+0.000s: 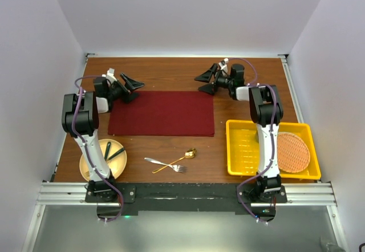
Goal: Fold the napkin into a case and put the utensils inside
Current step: Smooth out the rectangle-folded napkin at the center of the board.
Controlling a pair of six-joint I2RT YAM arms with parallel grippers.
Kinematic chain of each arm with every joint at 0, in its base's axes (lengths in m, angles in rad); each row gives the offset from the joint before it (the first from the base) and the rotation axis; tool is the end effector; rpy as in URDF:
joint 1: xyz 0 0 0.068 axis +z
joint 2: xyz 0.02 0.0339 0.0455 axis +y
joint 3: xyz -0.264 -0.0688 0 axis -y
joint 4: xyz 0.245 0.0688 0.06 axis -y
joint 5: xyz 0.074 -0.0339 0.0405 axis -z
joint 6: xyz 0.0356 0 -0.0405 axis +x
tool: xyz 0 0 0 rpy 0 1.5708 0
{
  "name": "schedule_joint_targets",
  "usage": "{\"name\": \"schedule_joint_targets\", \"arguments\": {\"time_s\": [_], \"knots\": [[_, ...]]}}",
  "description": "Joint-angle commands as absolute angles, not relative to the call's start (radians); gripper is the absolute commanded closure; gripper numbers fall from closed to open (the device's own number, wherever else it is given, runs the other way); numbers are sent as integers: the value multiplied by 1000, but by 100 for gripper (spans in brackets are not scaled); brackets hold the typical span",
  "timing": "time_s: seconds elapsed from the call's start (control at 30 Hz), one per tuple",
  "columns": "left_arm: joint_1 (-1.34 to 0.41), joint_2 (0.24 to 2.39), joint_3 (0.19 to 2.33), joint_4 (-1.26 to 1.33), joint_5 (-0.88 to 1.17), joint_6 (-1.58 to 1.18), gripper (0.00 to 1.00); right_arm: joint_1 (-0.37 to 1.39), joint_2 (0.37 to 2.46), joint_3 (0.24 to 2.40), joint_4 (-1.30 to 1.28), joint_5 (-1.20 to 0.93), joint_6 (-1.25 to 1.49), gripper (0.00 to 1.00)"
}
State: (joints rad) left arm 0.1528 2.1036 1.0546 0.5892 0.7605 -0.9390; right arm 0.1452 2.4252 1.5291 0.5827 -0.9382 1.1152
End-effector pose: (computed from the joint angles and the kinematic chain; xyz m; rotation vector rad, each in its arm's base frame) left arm 0.4165 0.0393 0.1141 -0.6333 2.0279 -1.2515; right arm 0.4999 0.1021 0.1037 0.2814 2.1211 1.6824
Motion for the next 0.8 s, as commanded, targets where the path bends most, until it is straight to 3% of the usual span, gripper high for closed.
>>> {"name": "schedule_joint_targets", "arguments": {"time_s": [0.0, 0.17, 0.4, 0.6, 0.7, 0.77], "knots": [[184, 2148, 1077, 580, 771, -899, 0, 90, 2447, 1508, 396, -888, 937, 2], [179, 2082, 1170, 568, 845, -852, 0, 97, 2361, 1551, 397, -923, 927, 2], [184, 1938, 1261, 279, 762, -591, 0, 146, 2232, 1629, 220, -942, 732, 2], [158, 1971, 1204, 435, 819, -693, 14, 210, 2212, 1620, 184, -925, 692, 2], [108, 2014, 1198, 520, 813, -773, 14, 230, 2243, 1621, 196, -917, 700, 2], [69, 2049, 1198, 563, 811, -830, 8, 238, 2258, 1628, 195, -907, 692, 2]]}}
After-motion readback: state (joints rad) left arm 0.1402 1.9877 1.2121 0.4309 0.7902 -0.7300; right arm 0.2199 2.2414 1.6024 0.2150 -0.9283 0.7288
